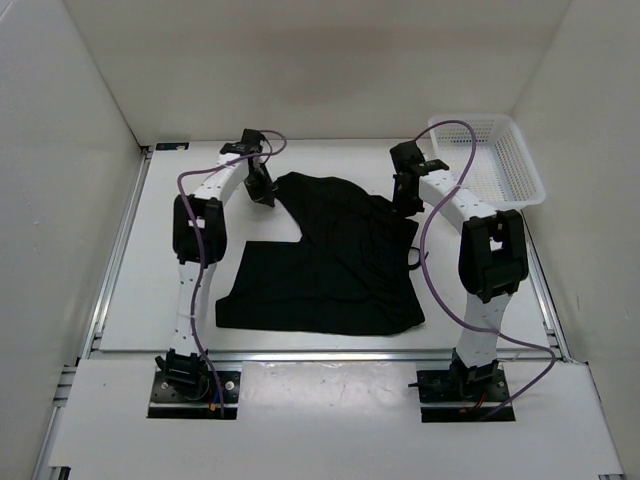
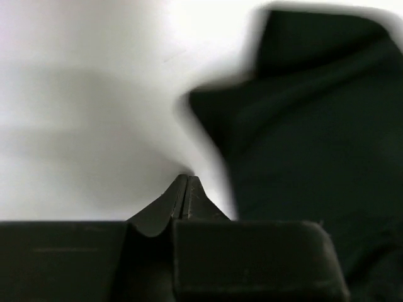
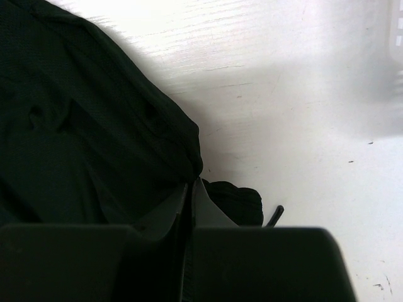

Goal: Fold and stack the shorts
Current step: Flatten the shorts out

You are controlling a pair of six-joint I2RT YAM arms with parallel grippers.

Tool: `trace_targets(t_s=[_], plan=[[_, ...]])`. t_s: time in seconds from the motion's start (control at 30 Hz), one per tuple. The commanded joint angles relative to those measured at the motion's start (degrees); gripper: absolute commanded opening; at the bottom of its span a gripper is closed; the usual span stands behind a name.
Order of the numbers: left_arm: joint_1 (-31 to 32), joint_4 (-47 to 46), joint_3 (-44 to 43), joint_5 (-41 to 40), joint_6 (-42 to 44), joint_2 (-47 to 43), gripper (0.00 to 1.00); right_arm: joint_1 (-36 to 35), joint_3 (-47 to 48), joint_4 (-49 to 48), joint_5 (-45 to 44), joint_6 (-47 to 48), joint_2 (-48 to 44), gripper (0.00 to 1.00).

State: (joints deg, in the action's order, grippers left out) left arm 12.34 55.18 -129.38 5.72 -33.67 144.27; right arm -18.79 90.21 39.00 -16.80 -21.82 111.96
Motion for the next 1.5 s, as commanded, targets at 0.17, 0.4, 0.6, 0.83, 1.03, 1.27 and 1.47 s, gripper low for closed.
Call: trace_targets(t_s=[0.17, 0.4, 0.6, 0.83, 1.03, 1.27, 1.47], plan=[[-2.8, -2.1, 5.6, -1.8, 1.2, -14.6, 0.20, -0.6, -0.7, -0.3, -0.3, 1.0, -0.3, 0.00], [0.6, -0.9, -3.4, -1.8, -0.9, -4.9, 0.84, -0.6, -0.7, -0.3, 0.3, 0.5, -0.8, 0.00], [2.4, 0.2, -11.1, -3.5, -3.1, 2.5, 0.71, -0.6, -0.7, 0.3, 0.3, 0.5, -1.3, 0.00], [3.0, 0.2, -14.0, -4.8, -4.3, 5.3, 0.58, -0.6, -0.7, 0.8, -0.3, 0.5, -1.3, 0.00], [3.0, 0.7, -8.5, -8.0, -4.3, -0.1, 0.10, -0.6, -0.7, 1.3, -1.3, 1.0, -1.3, 0.00], [0.0, 0.7, 16.8, -14.9, -1.4, -22.7, 0.10, -0.6, -0.7, 1.3, -1.8, 1.0, -1.8, 0.00], [1.3, 1.2, 34.2, -16.0, -1.4, -36.9, 0.14, -0.6, -0.7, 0.8, -1.3, 1.5, -1.8, 0.00]])
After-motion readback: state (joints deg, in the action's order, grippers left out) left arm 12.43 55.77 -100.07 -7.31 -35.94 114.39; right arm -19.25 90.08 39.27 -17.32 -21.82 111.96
